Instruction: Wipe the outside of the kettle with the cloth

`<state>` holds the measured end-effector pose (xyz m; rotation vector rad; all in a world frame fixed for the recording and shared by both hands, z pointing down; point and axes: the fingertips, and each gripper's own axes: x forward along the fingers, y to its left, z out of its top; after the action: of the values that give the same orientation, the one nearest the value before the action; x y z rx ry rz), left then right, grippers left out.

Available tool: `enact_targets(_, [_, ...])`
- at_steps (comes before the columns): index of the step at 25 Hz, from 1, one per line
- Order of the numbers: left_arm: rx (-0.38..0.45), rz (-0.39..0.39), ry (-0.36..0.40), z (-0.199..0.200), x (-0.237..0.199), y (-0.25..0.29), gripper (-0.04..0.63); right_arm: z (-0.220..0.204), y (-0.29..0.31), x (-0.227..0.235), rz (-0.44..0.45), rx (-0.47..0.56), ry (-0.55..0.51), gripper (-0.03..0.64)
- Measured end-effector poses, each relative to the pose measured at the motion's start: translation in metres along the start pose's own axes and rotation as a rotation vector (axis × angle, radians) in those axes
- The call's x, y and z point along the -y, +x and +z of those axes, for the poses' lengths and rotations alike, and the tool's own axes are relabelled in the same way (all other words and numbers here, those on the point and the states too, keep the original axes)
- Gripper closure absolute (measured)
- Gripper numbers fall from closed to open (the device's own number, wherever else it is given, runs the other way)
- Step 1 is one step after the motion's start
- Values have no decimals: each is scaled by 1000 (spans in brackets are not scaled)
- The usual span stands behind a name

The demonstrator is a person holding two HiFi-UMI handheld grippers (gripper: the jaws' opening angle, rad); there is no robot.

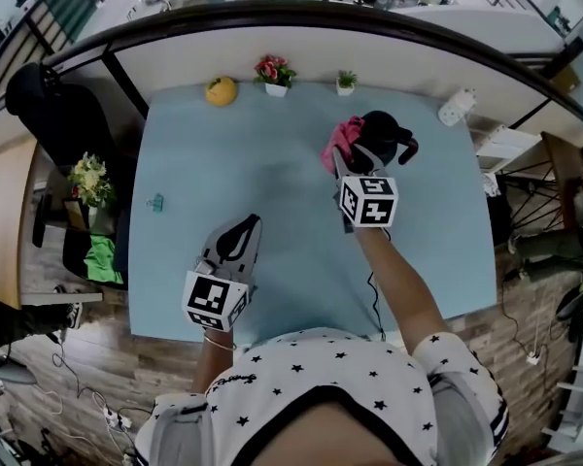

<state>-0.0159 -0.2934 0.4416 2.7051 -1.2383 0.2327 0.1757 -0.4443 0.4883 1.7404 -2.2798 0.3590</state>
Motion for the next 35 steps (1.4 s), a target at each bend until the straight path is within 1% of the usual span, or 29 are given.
enact_targets(3, [0, 53, -1, 1, -4, -6, 557, -6, 4, 9, -9, -16, -3, 506])
enact_targets(5, [2, 75, -4, 1, -4, -9, 557, -8, 5, 12, -8, -20, -7, 508])
enact_targets(10, [-7, 95, -1, 1, 4, -7, 557, -12, 1, 17, 14, -20, -8, 509])
enact_targets(16, [-5, 87, 19, 6, 24, 6, 557, -18, -11, 24, 52, -14, -14, 511])
enact_targets(22, [-3, 56, -6, 8, 51, 16, 557, -20, -30, 41, 62, 10, -19, 512])
enact_targets(28, [-14, 56, 14, 12, 69, 22, 557, -18, -45, 68, 45, 32, -1, 514])
enact_targets(35, [-22, 53, 32, 15, 84, 28, 557, -23, -54, 101, 5, 32, 16, 515])
